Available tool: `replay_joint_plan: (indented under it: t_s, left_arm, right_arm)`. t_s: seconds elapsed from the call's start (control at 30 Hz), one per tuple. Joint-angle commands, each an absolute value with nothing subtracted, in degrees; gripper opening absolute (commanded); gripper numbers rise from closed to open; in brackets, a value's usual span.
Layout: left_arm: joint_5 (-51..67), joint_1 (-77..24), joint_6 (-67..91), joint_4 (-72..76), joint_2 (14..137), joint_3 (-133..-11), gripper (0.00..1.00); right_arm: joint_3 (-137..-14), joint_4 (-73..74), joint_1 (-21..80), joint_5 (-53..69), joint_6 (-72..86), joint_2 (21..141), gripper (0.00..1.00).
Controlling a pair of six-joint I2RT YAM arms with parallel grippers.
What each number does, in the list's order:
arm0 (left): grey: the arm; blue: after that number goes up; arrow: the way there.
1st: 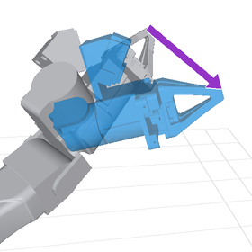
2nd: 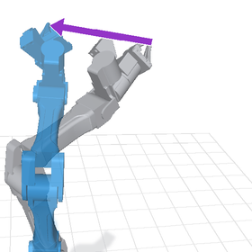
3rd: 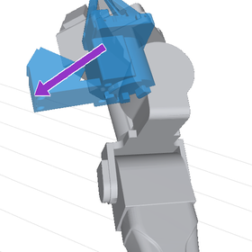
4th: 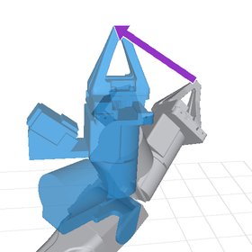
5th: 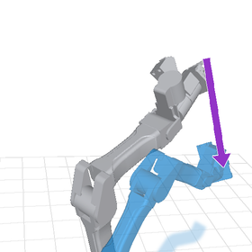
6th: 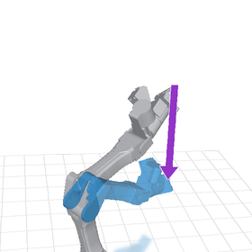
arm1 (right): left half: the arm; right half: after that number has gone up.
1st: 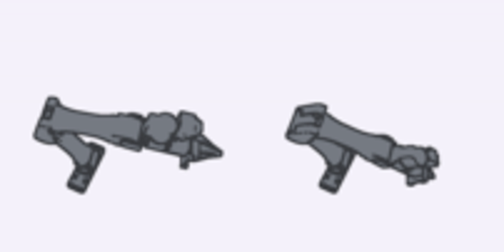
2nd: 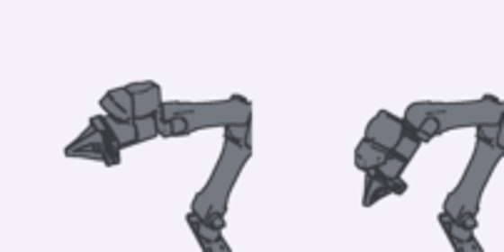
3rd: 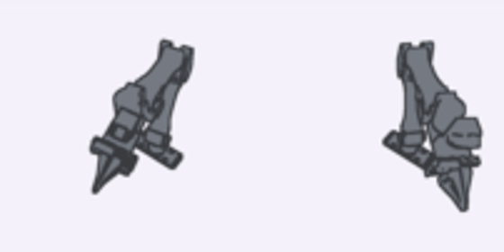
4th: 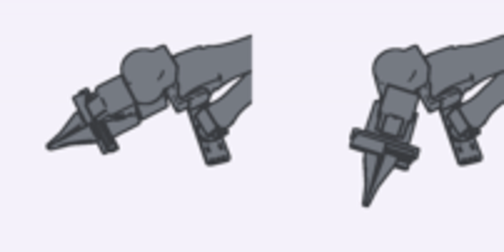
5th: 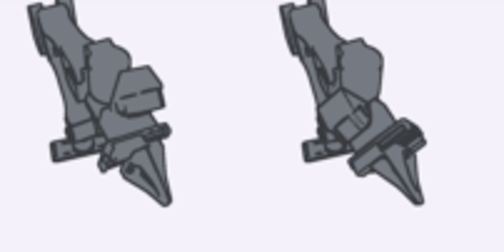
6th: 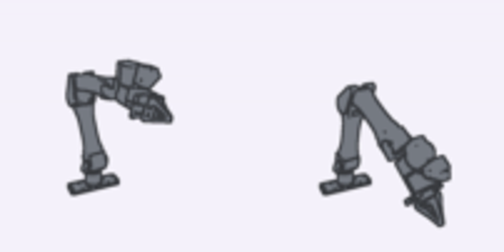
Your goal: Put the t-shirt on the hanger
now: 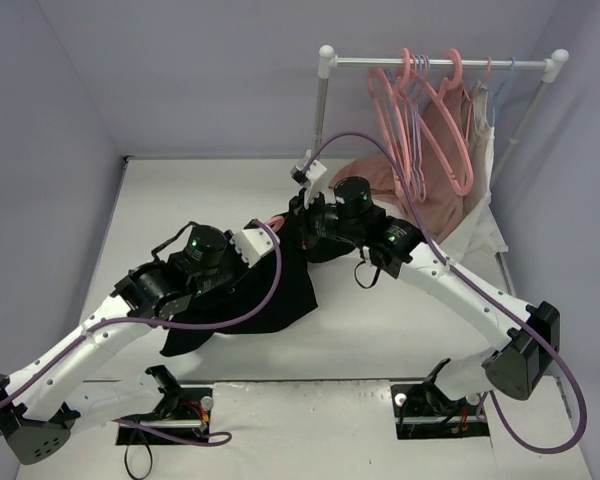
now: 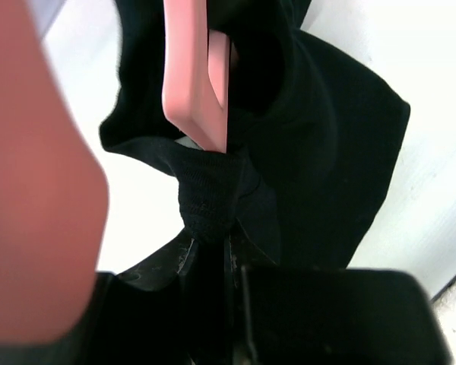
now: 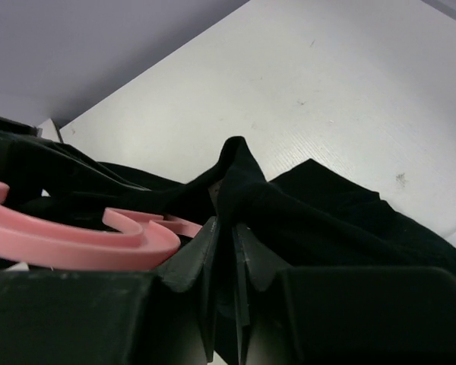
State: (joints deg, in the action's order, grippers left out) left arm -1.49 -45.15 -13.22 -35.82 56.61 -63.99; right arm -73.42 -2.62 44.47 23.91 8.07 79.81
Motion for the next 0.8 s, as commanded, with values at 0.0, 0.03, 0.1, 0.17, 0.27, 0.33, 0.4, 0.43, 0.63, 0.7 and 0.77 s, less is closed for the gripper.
replay_joint_plan:
  t_s: [0.0, 0.03, 0.1, 0.17, 0.27, 0.33, 0.4, 0.43, 0.63, 0.7, 0.77]
  left_arm:
    - [-0.9, -44.2, -12.3, -26.9, 53.1, -65.3, 0.00]
    - [-0.4, -44.2, -12.6, -26.3, 52.4, -64.8, 0.00]
    - [0.0, -44.1, -13.5, -25.3, 50.9, -63.6, 0.00]
    - [2.2, -44.1, -14.8, -24.4, 49.2, -62.1, 0.00]
    - [3.3, -44.1, -16.7, -25.1, 47.7, -60.7, 0.00]
    - [4.2, -44.1, -16.9, -25.4, 47.4, -60.0, 0.00]
    - [5.8, -44.0, -17.0, -25.5, 46.9, -59.2, 0.00]
    - [6.2, -44.0, -17.1, -25.5, 46.6, -59.1, 0.00]
    - [7.7, -43.9, -18.0, -26.5, 46.3, -59.2, 0.00]
    - [8.1, -43.9, -17.9, -26.3, 46.6, -59.3, 0.00]
    - [8.6, -43.7, -18.0, -26.4, 46.8, -59.4, 0.00]
  right_arm:
    - [-71.6, -7.1, 45.6, 21.9, 5.3, 77.0, 0.13]
    - [-71.0, -7.0, 45.6, 21.5, 4.6, 76.6, 0.16]
    - [-70.5, -6.5, 45.5, 21.4, 3.2, 75.7, 0.27]
    - [-70.8, -4.9, 45.2, 20.8, 1.5, 74.0, 0.57]
    - [-72.9, -1.1, 44.3, 21.2, -3.1, 72.3, 0.69]
    - [-73.3, -0.6, 42.9, 21.5, -5.5, 71.1, 0.72]
    - [-73.4, 0.0, 40.5, 23.2, -8.1, 69.9, 0.73]
    - [-73.2, 1.5, 37.5, 26.6, -9.1, 69.6, 0.73]
    - [-71.6, 5.3, 25.9, 44.3, -19.3, 68.7, 0.72]
    - [-71.9, 8.6, 25.4, 45.2, -23.6, 69.7, 0.72]
    - [-72.2, 12.5, 25.2, 45.8, -29.2, 71.4, 0.72]
